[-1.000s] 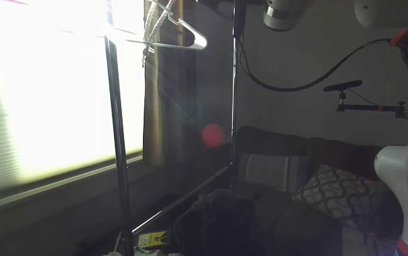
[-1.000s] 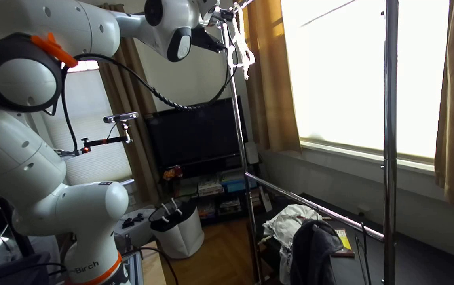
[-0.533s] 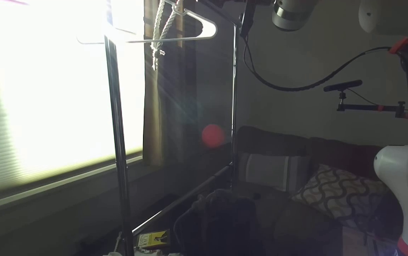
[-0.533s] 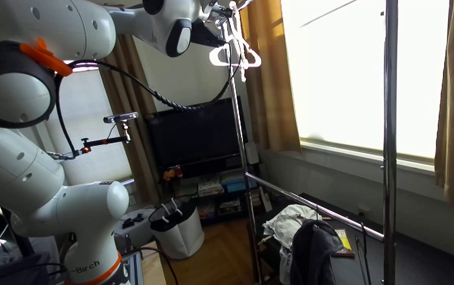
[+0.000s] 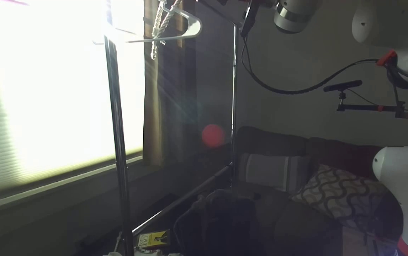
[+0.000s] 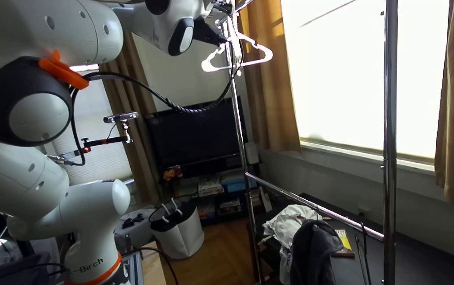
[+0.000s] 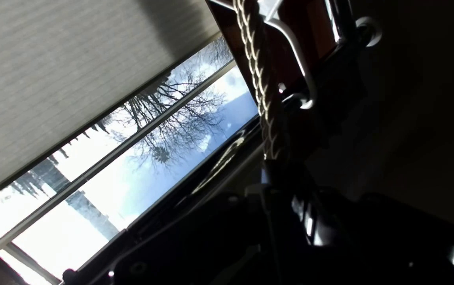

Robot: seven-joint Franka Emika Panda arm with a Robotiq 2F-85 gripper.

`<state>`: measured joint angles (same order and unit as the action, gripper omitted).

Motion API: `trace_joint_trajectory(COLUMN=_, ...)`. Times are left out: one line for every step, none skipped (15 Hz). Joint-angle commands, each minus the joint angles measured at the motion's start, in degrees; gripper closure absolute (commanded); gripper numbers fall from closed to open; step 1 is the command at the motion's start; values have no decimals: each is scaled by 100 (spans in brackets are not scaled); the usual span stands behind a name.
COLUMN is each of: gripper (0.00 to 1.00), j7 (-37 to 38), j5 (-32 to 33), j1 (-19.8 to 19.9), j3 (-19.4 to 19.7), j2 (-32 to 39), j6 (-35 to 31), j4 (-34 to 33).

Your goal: Hang the rope on the coat hanger

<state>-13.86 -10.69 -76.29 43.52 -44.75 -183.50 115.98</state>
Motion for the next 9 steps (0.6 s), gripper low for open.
trace_joint_trajectory(gripper=97, j7=-107, j5=322, j1=-745, j3=262, j2=-648, j6=-38, j4=152)
trace_joint_trajectory(gripper=97, j7=-148, j5=388, j1=-985, j3=345, j2=-791, j6=-24, j4=153)
trace_joint_trajectory(gripper=97, j7=-152, j5=431, j1=-1218, j3=430, j2=-925, j6=12, j4=154)
trace_joint_trajectory(gripper=97, j7=-152, j5=471, j1=-1423, j3=500, j2=-1057, j6=52, j4=152)
trace_joint_trajectory(gripper=97, j7=-177, j5=530, j1=-1661, j3=575, j2=-1217, j6=75, j4=147)
trace_joint_trajectory(gripper=97, j7=-200, j5=597, j1=-1860, j3=635, j2=-1373, j6=102, j4=149)
trace_joint_trajectory(gripper=97, j7=-246, j5=672, j1=-2067, j3=677, j2=-1543, j6=115, j4=153)
trace_joint_trajectory(gripper=97, j7=-294, j5=750, j1=-2263, j3=718, j2=-1711, j6=117, j4=156)
trace_joint_trajectory(gripper=97, j7=-352, j5=845, j1=-2479, j3=749, j2=-1899, j6=79, j4=158)
